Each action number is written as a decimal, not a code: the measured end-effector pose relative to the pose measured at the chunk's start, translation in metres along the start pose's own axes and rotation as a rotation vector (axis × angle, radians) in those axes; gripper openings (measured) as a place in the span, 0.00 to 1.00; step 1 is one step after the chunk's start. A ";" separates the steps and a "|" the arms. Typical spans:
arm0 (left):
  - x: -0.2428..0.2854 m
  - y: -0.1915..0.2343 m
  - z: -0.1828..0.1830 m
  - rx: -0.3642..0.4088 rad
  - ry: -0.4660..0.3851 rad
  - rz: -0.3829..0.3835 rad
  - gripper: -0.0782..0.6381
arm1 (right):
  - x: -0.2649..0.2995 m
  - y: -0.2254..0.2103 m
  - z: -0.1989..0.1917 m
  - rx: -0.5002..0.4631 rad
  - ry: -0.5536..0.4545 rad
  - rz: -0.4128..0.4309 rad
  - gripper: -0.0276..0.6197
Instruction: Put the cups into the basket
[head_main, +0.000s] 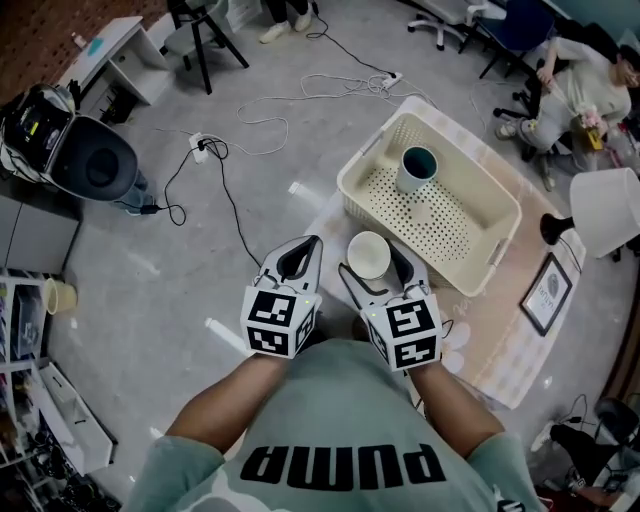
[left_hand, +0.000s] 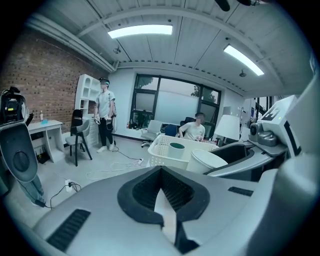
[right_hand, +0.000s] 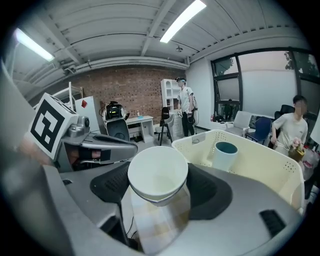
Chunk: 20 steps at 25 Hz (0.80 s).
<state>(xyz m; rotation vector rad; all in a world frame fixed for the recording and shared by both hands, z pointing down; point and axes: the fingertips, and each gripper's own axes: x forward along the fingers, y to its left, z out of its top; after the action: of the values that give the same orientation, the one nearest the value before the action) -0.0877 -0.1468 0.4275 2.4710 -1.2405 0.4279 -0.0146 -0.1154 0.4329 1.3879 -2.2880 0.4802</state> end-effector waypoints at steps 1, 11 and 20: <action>0.000 -0.003 0.005 0.002 -0.008 -0.008 0.11 | -0.003 -0.001 0.005 0.003 -0.007 -0.003 0.59; 0.012 -0.047 0.050 0.037 -0.064 -0.104 0.11 | -0.040 -0.049 0.036 0.085 -0.065 -0.067 0.59; 0.044 -0.072 0.075 0.066 -0.067 -0.153 0.11 | -0.058 -0.133 0.036 0.081 -0.058 -0.223 0.59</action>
<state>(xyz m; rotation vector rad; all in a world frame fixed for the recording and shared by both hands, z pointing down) 0.0045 -0.1696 0.3666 2.6333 -1.0684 0.3538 0.1220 -0.1488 0.3826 1.6931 -2.1449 0.4707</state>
